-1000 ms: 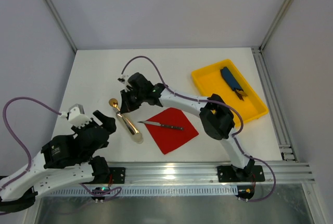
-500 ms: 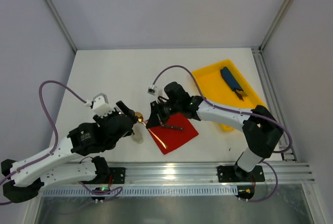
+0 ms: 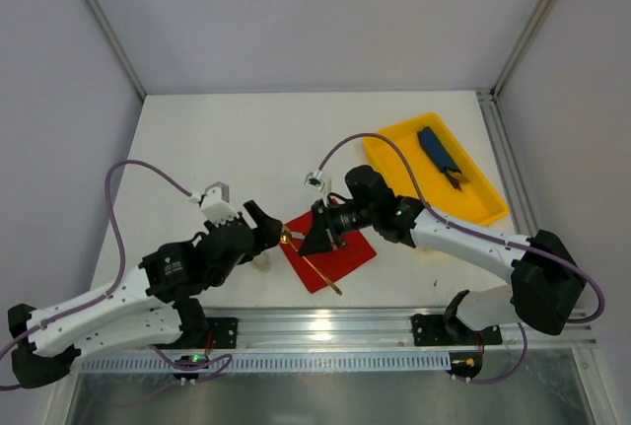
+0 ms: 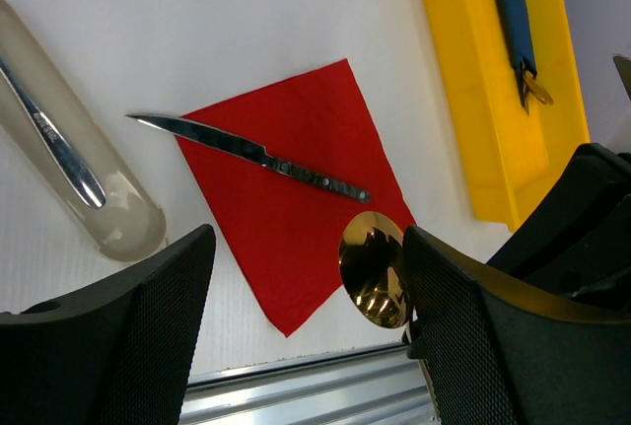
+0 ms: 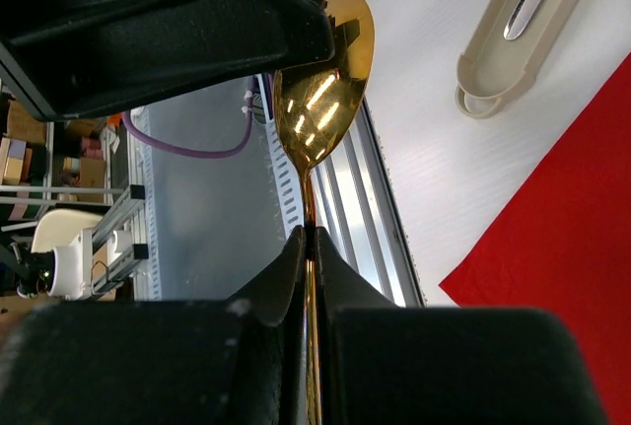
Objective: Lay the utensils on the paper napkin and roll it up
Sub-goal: Place the utensils on the napkin.
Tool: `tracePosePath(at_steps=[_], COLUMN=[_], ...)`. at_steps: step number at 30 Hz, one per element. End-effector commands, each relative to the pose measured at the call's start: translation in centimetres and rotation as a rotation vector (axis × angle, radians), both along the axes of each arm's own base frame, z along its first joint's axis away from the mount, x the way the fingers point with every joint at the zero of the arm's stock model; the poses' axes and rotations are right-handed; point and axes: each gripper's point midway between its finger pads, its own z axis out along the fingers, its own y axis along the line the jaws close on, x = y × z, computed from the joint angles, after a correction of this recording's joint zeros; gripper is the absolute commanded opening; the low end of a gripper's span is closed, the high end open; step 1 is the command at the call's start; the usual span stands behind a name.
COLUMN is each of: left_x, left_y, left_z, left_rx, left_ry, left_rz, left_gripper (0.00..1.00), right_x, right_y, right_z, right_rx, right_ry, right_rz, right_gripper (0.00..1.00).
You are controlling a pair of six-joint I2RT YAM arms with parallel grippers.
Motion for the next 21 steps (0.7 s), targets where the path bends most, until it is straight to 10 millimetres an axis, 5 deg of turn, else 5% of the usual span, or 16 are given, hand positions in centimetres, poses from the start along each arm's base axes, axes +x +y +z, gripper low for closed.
tracePosePath(at_steps=[1, 21], left_x=[-0.3, -1.0], left_y=[-1.5, -3.7], left_z=[2.0, 1.0], left_rx=[-0.111, -0.25], left_ry=[-0.076, 0.031], left_rz=[-0.091, -0.086], left_gripper=[0.78, 0.5], right_x=[-0.7, -0.9], right_y=[-0.6, -0.5], right_z=[1.5, 2.5], right_rx=[0.07, 0.123], right_ry=[-0.056, -0.051], right_rz=[0.039, 0.049], right_gripper=[0.04, 0.04])
